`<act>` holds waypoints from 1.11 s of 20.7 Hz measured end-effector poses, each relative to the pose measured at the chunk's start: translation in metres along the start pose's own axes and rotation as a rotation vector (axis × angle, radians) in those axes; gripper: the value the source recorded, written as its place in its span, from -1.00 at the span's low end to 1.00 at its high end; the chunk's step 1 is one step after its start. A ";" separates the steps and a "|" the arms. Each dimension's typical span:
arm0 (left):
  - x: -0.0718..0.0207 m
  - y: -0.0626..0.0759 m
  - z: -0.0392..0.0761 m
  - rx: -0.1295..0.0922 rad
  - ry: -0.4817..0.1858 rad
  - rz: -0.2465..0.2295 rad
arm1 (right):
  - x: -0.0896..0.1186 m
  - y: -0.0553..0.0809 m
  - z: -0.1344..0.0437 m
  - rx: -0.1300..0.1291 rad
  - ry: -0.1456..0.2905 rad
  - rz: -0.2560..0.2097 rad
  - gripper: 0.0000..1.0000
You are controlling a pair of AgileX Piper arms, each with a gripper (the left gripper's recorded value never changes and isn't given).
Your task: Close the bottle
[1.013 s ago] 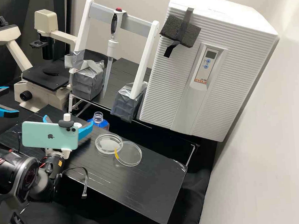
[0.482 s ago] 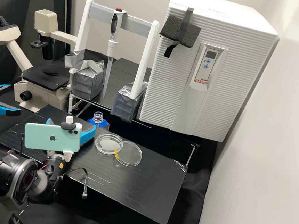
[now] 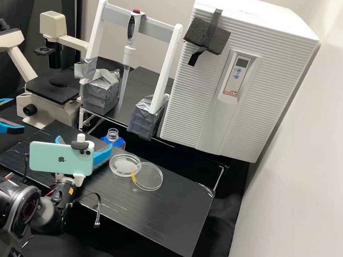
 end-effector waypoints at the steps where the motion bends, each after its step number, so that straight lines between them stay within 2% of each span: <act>1: 0.0000 0.000 0.000 0.000 0.000 0.000 | -0.001 0.000 0.000 0.000 -0.002 -0.002 -1.00; 6: 0.0032 0.005 -0.001 0.013 -0.005 0.014 | -0.003 -0.002 0.003 0.000 -0.014 -0.008 -1.00; 12: 0.0041 0.004 0.000 0.012 -0.012 0.010 | -0.008 -0.005 0.006 0.005 -0.033 -0.020 -1.00; 23: 0.0051 0.003 0.002 0.011 -0.020 0.006 | -0.008 -0.006 0.005 0.006 -0.027 -0.027 -1.00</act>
